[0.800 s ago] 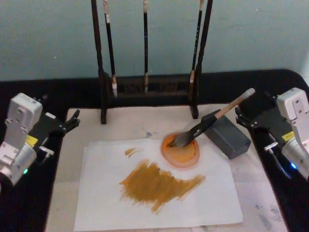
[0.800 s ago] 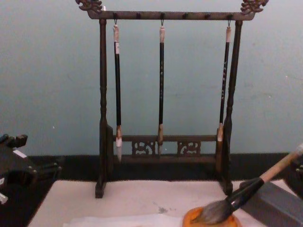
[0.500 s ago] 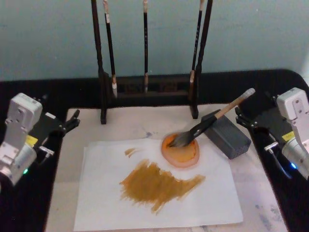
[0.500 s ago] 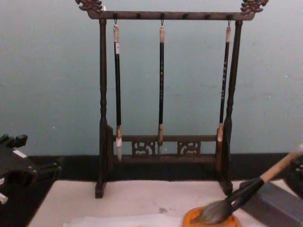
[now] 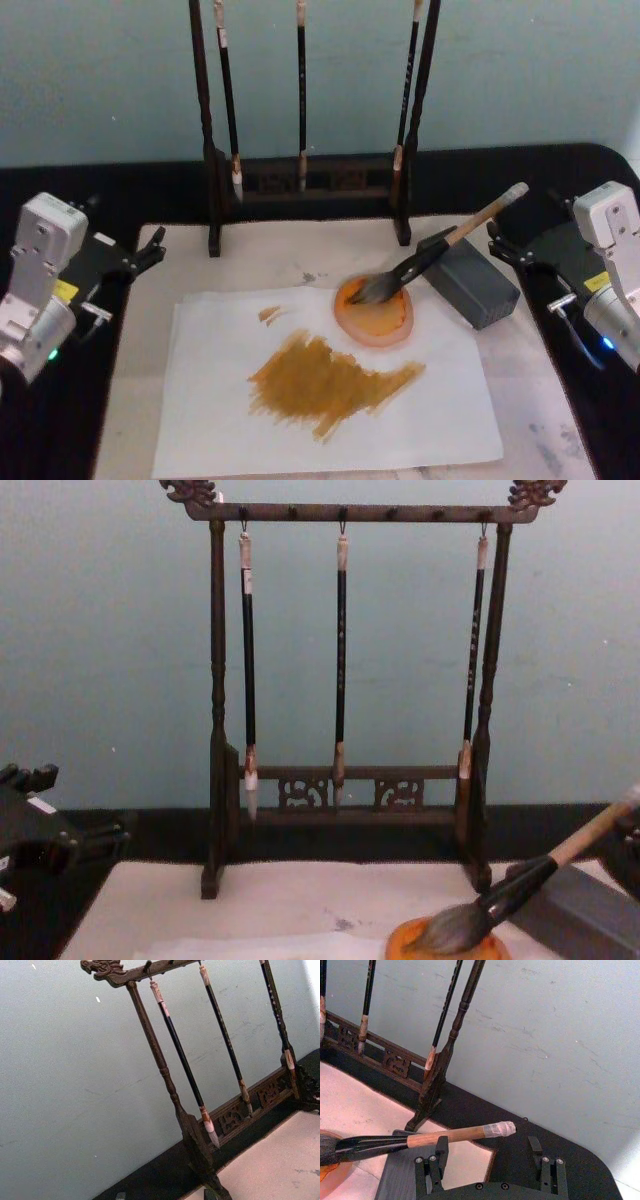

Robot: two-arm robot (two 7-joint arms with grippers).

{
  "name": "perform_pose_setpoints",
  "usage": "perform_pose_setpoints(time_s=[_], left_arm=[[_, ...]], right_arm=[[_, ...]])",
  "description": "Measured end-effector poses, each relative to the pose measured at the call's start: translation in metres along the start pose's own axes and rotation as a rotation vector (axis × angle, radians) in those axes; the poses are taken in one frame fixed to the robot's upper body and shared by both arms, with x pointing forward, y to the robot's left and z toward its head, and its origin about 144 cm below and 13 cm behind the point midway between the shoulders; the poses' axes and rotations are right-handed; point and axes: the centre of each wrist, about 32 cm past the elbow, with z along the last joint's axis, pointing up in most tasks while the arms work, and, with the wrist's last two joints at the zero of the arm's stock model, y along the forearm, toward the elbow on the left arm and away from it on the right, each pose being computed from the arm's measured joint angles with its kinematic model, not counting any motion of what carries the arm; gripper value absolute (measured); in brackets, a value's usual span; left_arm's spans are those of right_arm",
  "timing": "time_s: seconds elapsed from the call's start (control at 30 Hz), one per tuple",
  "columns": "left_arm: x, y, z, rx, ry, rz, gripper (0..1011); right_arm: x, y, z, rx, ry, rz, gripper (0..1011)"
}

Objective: Pick up the brush from the inkstone, write on the paper, then place the brush back to its original position.

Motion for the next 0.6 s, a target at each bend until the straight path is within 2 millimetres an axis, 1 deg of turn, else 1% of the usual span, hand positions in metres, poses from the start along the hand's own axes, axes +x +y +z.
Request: perform_pose_setpoints(time_s=[0.6], left_arm=[[0.0,0.0,0.0,0.0,0.0,0.0,1009]], right_arm=[[0.0,0.0,0.0,0.0,0.0,0.0,1000]])
